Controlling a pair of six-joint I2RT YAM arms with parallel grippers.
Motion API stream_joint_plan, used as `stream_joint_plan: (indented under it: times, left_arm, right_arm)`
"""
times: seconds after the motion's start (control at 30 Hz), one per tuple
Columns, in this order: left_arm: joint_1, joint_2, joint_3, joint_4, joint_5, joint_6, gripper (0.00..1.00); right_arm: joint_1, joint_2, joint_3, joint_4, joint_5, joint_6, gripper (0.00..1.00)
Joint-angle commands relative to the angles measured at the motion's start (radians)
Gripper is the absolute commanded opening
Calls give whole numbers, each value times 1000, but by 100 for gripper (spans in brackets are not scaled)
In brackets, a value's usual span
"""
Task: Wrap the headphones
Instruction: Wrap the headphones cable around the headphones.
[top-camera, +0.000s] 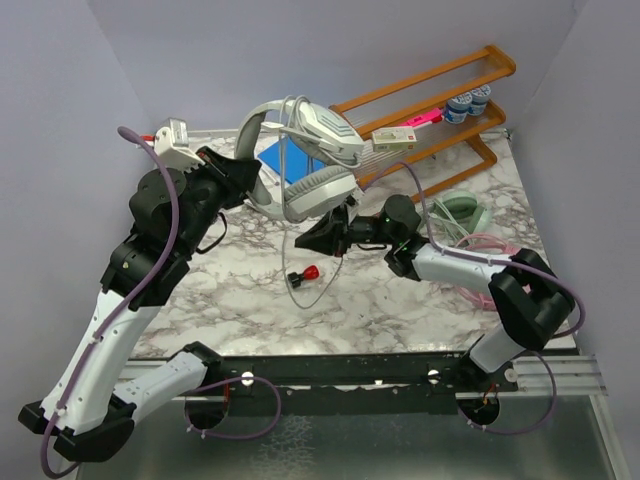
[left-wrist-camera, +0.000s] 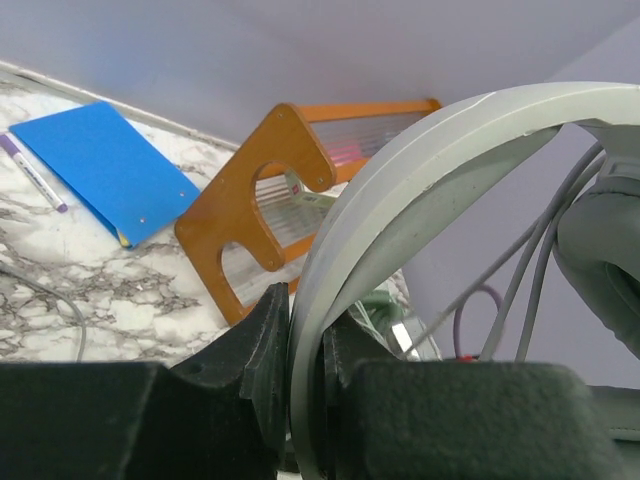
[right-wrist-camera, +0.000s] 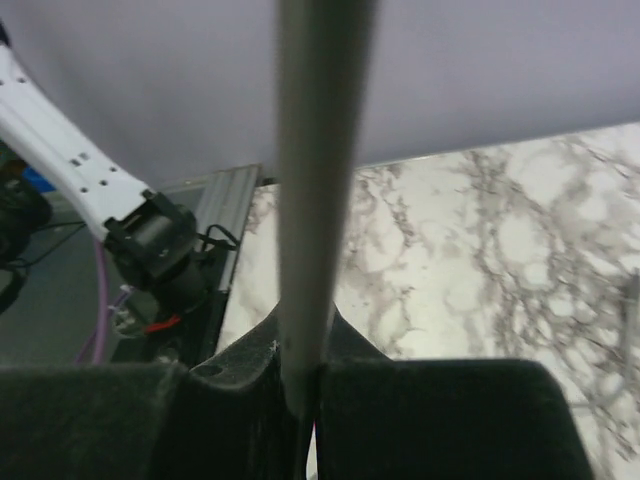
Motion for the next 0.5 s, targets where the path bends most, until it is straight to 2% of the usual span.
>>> stream_joint_plan:
  times: [0.0,0.17,0.47]
  left_arm:
    - [0,-4,17,108,-155,-77,0]
    - [0,-6,-12,133,-284,-74,0]
    - [0,50,-21,177,-442,44,0]
  right_arm:
    - [68,-2,-34,158,-44,96,10]
    - [143,-34,-69,174,4,111,9]
    - [243,-106,-78,99,42,85,9]
